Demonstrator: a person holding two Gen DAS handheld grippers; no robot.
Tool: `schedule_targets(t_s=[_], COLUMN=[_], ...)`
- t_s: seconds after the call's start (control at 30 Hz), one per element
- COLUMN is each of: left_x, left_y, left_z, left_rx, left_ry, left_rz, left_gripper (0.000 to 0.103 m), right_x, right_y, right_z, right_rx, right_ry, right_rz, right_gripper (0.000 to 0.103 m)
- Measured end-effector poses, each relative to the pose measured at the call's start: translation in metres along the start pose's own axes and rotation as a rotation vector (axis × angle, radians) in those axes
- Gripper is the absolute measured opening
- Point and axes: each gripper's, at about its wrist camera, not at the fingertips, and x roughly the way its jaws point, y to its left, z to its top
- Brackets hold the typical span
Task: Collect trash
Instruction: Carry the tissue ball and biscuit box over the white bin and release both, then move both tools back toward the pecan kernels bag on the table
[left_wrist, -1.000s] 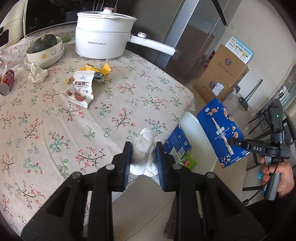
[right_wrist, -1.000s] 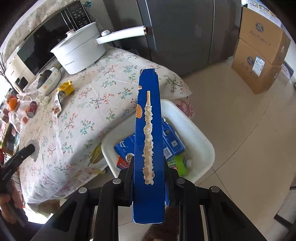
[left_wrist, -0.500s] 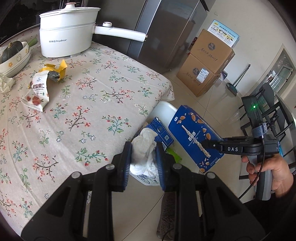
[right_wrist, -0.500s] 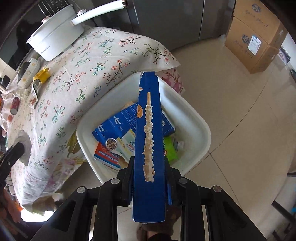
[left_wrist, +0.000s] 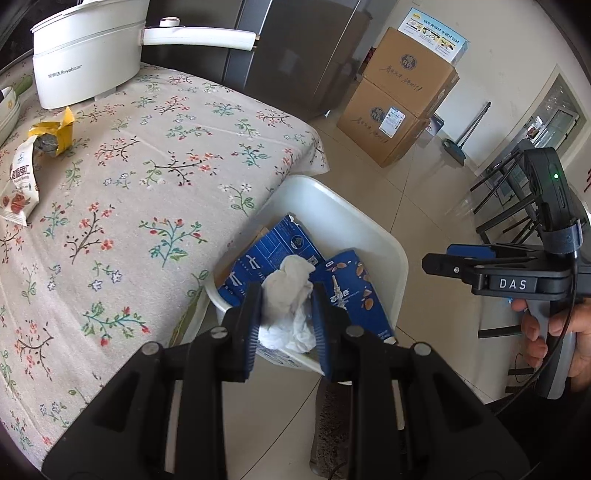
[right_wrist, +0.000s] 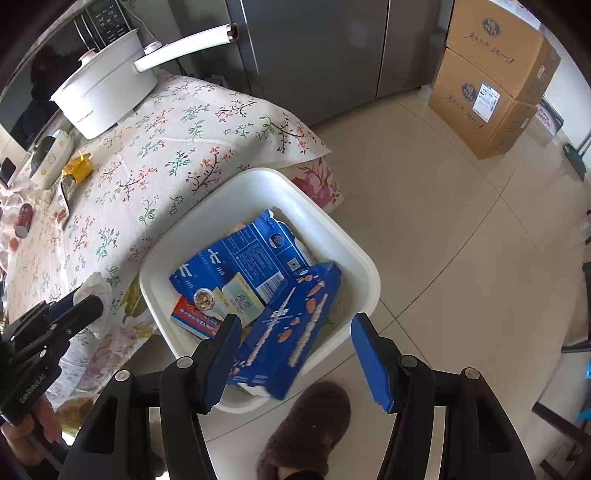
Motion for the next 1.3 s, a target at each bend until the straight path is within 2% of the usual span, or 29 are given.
schedule_targets(t_s=[0.2, 0.27, 0.3, 0.33, 0.5, 0.7, 0.93, 1.1, 1.3], left_x=[0.011, 0.013, 0.012, 0.01, 0.003, -0.015, -0.045, -0.093, -0.159], left_y=[-0.011, -0.015, -0.016, -0.015, 0.0, 0.019, 0.04, 0.084, 0.166], left_z=[0.005, 0.007, 0.008, 0.008, 0.011, 0.013, 0.007, 0.001, -0.017], left_rx=[0.029, 0.057, 0.064, 0.065, 0.046, 0.015, -0.007, -0.034, -0.102], left_ry=[-0.005, -0.006, -0.007, -0.019, -0.027, -0.055, -0.083, -0.106, -0.18], left_rz=[-0.026, -0.04, -0.025, 0.008, 0.094, 0.153, 0.231, 0.332, 0.514], left_gripper=[0.031, 0.048, 0.069, 0.081, 0.083, 0.085, 0.098, 0.102, 0.102], right_x=[-0.007, -0.011, -0.013, -0.015, -0.021, -0.024, -0.03, -0.035, -0.034], right_y=[-0.011, -0.016, -0.018, -0.019, -0.02, -0.01, 0.013, 0.045, 0.126], right_z=[-0.002, -0.001, 0.0, 0.0, 0.004, 0.006, 0.011, 0.028, 0.052], right_rx=[0.022, 0.035, 0.041, 0.047, 0.051, 0.033, 0.01, 0.013, -0.027], right_ry=[-0.018, -0.034, -0.041, -0.047, -0.068, -0.079, -0.099, -0.153, -0.22], right_rz=[-0.004, -0.013, -0.016, -0.016, -0.011, -0.016, 0.001, 0.031, 0.086], right_gripper=[0.065, 0.066, 0.067, 0.067, 0.069, 0.07, 0.072, 0.075, 0.076])
